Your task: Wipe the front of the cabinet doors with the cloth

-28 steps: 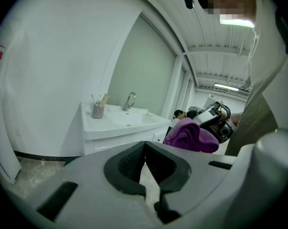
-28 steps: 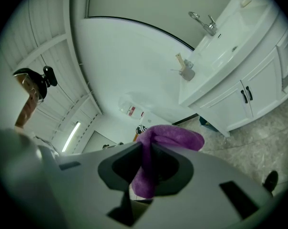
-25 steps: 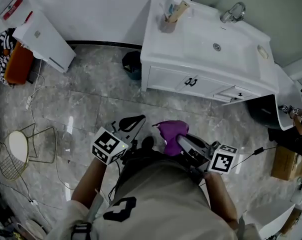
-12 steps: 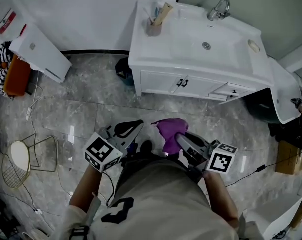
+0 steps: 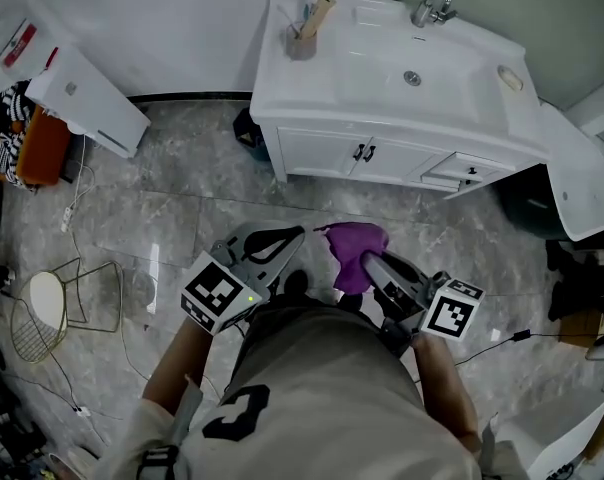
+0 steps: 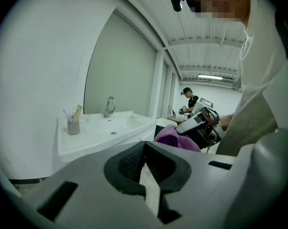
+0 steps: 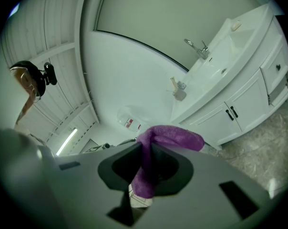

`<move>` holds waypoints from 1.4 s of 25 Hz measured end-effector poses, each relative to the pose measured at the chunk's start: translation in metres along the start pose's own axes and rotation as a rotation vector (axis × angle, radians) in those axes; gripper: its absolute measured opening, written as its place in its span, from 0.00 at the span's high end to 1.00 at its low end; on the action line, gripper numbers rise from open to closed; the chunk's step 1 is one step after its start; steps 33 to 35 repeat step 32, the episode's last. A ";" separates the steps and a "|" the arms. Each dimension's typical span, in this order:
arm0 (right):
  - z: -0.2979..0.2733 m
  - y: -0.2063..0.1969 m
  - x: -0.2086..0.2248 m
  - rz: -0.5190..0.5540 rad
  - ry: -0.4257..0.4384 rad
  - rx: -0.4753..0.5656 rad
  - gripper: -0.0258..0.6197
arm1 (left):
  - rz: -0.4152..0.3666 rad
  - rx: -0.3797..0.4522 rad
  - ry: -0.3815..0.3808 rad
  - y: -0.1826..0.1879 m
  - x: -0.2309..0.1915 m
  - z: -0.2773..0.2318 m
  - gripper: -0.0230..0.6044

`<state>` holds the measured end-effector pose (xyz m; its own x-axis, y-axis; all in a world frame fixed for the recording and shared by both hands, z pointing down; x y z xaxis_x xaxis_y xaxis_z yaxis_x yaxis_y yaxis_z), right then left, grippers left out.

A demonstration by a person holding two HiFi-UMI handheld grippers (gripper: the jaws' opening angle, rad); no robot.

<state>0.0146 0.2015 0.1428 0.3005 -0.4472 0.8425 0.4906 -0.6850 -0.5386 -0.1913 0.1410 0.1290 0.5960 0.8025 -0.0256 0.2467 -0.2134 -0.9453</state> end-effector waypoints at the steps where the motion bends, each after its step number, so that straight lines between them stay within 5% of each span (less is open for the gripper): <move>1: 0.002 -0.001 0.000 -0.004 0.002 0.001 0.86 | -0.003 -0.002 0.005 0.000 0.003 0.000 0.95; 17: 0.004 -0.002 0.006 -0.023 0.022 -0.031 0.87 | 0.023 0.006 0.065 0.004 0.021 0.004 0.95; 22: 0.013 -0.003 0.007 -0.033 0.005 -0.050 0.87 | 0.074 -0.029 0.037 0.008 0.044 -0.008 0.95; 35: 0.050 -0.010 0.002 -0.074 -0.046 -0.015 0.87 | 0.019 -0.035 -0.038 0.011 0.073 -0.028 0.95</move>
Point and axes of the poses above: the fingertips, and each gripper's own axes: z backward along the fingers, x to its right, y out of its top, the point moved 7 cm from there along z, backward along the fingers, and after that the axes turned 14 degrees about y, right-handed, at the moved point
